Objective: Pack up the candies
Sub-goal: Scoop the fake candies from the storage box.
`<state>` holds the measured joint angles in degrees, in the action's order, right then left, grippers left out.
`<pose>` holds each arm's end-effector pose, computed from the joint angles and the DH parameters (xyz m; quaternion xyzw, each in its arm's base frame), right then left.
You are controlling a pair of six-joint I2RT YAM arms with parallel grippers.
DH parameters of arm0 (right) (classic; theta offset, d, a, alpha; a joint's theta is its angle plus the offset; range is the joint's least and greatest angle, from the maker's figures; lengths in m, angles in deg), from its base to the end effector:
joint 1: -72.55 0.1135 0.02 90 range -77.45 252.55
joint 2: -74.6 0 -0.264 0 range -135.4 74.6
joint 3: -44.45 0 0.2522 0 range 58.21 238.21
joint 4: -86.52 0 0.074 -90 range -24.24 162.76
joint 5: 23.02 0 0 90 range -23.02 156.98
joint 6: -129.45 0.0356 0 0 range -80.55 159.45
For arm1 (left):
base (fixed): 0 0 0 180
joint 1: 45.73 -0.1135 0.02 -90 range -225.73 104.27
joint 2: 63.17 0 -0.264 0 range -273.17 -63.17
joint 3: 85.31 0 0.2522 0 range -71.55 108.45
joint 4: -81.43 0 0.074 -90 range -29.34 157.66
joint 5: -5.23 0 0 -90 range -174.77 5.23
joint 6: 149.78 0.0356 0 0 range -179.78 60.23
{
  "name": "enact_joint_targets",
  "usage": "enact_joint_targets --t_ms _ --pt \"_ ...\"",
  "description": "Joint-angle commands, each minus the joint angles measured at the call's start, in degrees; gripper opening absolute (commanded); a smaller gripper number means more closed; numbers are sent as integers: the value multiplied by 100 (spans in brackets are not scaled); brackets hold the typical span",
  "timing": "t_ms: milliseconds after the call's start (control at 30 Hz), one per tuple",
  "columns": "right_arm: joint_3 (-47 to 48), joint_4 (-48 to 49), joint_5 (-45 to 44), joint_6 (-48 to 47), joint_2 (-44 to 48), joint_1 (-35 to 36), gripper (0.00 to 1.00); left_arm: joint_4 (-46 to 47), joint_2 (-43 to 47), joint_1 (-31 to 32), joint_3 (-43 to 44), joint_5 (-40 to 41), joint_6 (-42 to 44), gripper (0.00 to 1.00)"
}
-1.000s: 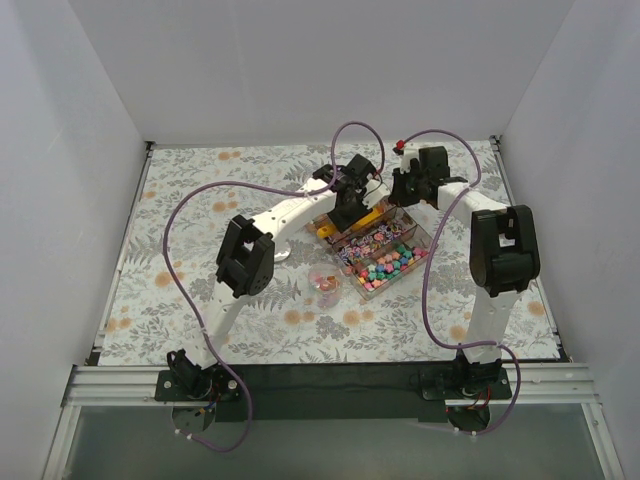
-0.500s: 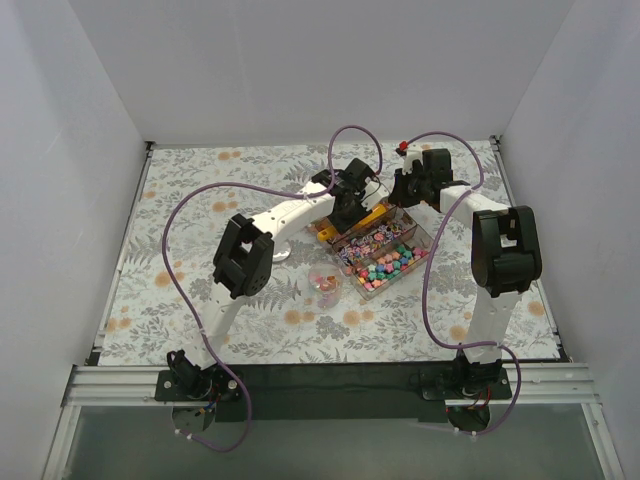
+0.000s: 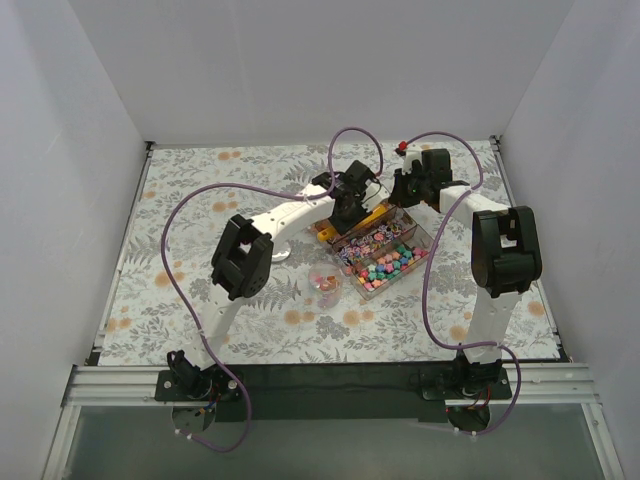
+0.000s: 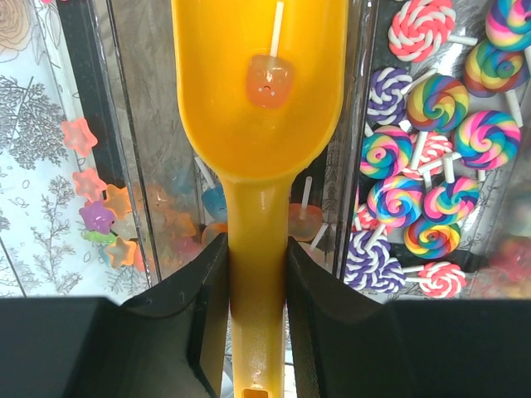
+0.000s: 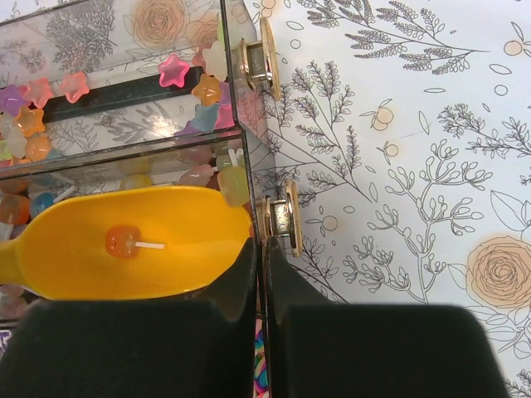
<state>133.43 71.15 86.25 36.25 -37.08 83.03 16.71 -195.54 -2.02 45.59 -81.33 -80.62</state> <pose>0.4255 0.0907 0.1951 -0.1783 0.8713 0.1776 0.4212 0.3587 -0.3400 0.2019 0.1878 0.9599 -0.0853 0.1900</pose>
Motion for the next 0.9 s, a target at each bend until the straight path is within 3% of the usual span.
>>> enact_joint_targets --t_ms 0,300,567,867 --pt "1 -208 104 190 208 130 1 -291 379 130 2 95 299 0" --pt "10 -288 104 136 252 138 1 -80 713 130 -271 -142 300 0" --pt "37 -358 16 65 278 138 1 -590 748 121 -122 789 967 0" --pt "89 -367 51 -14 261 138 1 -758 801 130 -95 1211 1591 0"
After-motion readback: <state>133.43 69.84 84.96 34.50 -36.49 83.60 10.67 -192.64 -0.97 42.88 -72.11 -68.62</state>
